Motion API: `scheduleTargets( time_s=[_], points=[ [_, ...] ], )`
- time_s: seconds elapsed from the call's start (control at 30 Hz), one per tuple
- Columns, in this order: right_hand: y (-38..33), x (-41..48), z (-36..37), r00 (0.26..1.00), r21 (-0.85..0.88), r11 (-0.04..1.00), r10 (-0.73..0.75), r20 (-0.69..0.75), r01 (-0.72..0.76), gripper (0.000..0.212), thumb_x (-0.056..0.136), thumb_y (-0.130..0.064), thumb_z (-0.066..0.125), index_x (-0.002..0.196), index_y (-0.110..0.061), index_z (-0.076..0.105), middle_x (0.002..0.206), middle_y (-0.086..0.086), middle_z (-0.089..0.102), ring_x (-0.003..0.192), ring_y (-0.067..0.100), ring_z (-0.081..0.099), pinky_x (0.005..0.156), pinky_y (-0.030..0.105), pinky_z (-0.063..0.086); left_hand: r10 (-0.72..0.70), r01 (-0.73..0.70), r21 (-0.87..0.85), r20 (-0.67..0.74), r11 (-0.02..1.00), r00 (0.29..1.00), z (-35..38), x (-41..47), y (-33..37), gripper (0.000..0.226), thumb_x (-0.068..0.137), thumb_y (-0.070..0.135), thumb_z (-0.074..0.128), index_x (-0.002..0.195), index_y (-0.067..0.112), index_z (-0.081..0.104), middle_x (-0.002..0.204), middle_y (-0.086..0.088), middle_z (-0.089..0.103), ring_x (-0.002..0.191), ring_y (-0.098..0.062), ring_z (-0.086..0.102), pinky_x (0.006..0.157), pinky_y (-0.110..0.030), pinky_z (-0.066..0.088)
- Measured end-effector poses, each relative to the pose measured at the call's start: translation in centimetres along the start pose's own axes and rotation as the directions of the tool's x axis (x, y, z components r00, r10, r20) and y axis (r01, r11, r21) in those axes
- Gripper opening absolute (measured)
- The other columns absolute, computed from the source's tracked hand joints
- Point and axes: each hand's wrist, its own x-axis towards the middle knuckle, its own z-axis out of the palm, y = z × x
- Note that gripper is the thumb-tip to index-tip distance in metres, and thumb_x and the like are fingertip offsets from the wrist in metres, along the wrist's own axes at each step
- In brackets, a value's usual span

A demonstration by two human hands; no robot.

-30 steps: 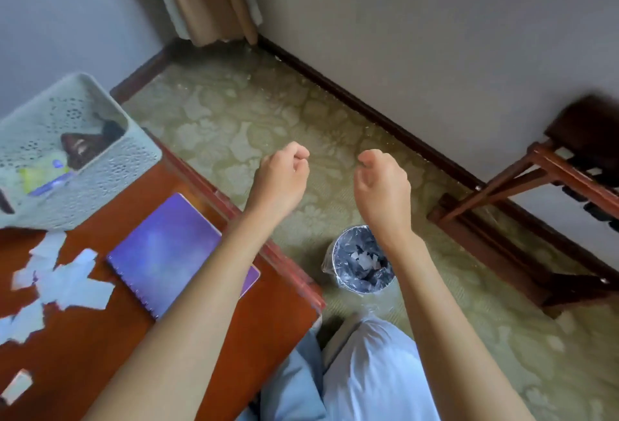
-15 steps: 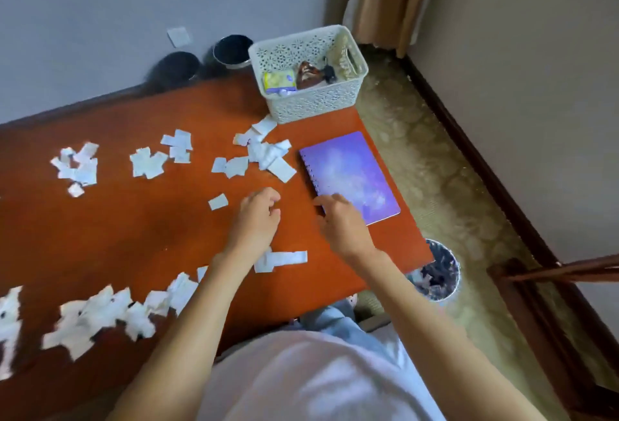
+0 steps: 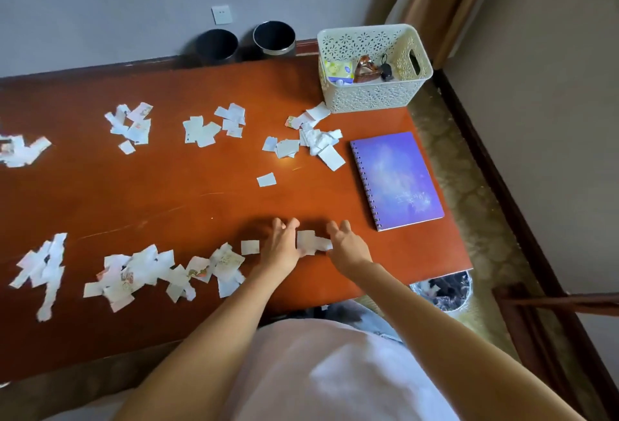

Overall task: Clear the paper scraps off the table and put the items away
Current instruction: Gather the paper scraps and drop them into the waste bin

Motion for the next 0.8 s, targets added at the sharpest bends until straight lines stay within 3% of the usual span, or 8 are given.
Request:
scheduleTargets(
  time_s=[0.13,0.27,0.37,0.43,0.5,0.6,0.73,0.8],
  points=[
    [-0.1,0.9,-0.1,1.0,0.006,1.0,-0.005,0.012,0.005,0.023,0.093,-0.007,0.048,0.115,-0.002,0.051,0.123,0.017,0.043,0.097,0.038,0.061,0.076,0.039,0.046,0.042,-0.039,0.061,-0.052,0.997,0.998,0.6,0.4,0.4,0.034,0.088,0.012,0.062,0.118,0.014,0.048,0.127,-0.01,0.039,0.11,-0.027,0.053,0.085,-0.035,0.051],
    [0.1,1.9,-0.7,1.0,0.121,0.993,0.012,0.008,-0.012,0.017,0.09,-0.004,0.048,0.103,0.001,0.057,0.111,0.02,0.055,0.095,0.037,0.06,0.076,0.036,0.045,0.026,-0.024,0.018,-0.084,1.0,0.996,0.6,1.2,0.7,0.02,0.089,0.007,0.059,0.107,0.01,0.051,0.122,-0.009,0.048,0.104,-0.026,0.057,0.078,-0.03,0.05],
    [0.1,3.1,-1.9,1.0,0.236,0.972,0.004,0.019,-0.008,0.006,0.089,-0.003,0.049,0.086,-0.004,0.054,0.093,0.021,0.062,0.077,0.031,0.056,0.062,0.032,0.043,-0.014,0.009,-0.074,-0.077,0.997,0.997,-0.5,2.3,1.0,0.015,0.089,0.008,0.058,0.103,0.009,0.053,0.11,-0.009,0.062,0.101,-0.028,0.061,0.077,-0.033,0.051],
    [-0.1,4.3,-3.4,1.0,0.299,0.954,-0.01,-0.005,0.011,0.013,0.089,-0.003,0.048,0.078,-0.008,0.051,0.083,0.016,0.062,0.067,0.024,0.049,0.047,0.022,0.035,-0.036,0.018,-0.156,-0.117,0.988,0.992,-1.9,3.5,1.1,0.012,0.088,0.009,0.06,0.099,0.008,0.056,0.106,-0.009,0.065,0.1,-0.029,0.062,0.079,-0.033,0.053],
    [-0.6,5.9,-5.4,0.998,0.377,0.926,0.014,-0.064,0.011,0.021,0.09,-0.003,0.046,0.07,-0.01,0.046,0.072,0.01,0.056,0.06,0.021,0.044,0.042,0.019,0.028,-0.075,0.031,-0.213,-0.202,0.977,0.977,-3.7,5.1,1.0,0.011,0.089,0.008,0.059,0.099,0.005,0.059,0.107,-0.011,0.066,0.101,-0.029,0.061,0.077,-0.03,0.051],
    [-1.3,8.9,-8.2,0.991,0.432,0.902,0.065,-0.116,-0.008,0.005,0.088,-0.005,0.05,0.084,-0.005,0.053,0.083,0.016,0.058,0.069,0.025,0.047,0.054,0.026,0.034,-0.127,0.054,-0.222,-0.327,0.974,0.936,-6.4,7.5,0.2,0.015,0.09,0.008,0.057,0.102,0.001,0.063,0.112,-0.015,0.064,0.104,-0.028,0.06,0.079,-0.03,0.051],
    [-1.3,12.4,-10.1,0.997,0.384,0.921,0.078,-0.027,-0.062,0.035,0.087,-0.013,0.061,0.116,0.003,0.05,0.106,0.025,0.062,0.078,0.028,0.053,0.049,0.027,0.036,-0.132,0.104,-0.1,-0.336,0.99,0.933,-7.9,10.1,-1.0,0.026,0.087,0.015,0.064,0.108,0.001,0.066,0.123,-0.015,0.052,0.113,-0.026,0.05,0.087,-0.027,0.05],
    [-1.2,13.7,-10.2,0.995,0.329,0.941,0.094,-0.029,-0.08,0.05,0.088,-0.017,0.063,0.128,0.001,0.038,0.111,0.026,0.06,0.091,0.036,0.059,0.06,0.032,0.043,-0.131,0.114,-0.073,-0.292,0.991,0.947,-7.9,10.9,-1.2,0.026,0.086,0.016,0.065,0.107,0.001,0.067,0.127,-0.012,0.047,0.117,-0.024,0.046,0.09,-0.026,0.049]
  ],
)
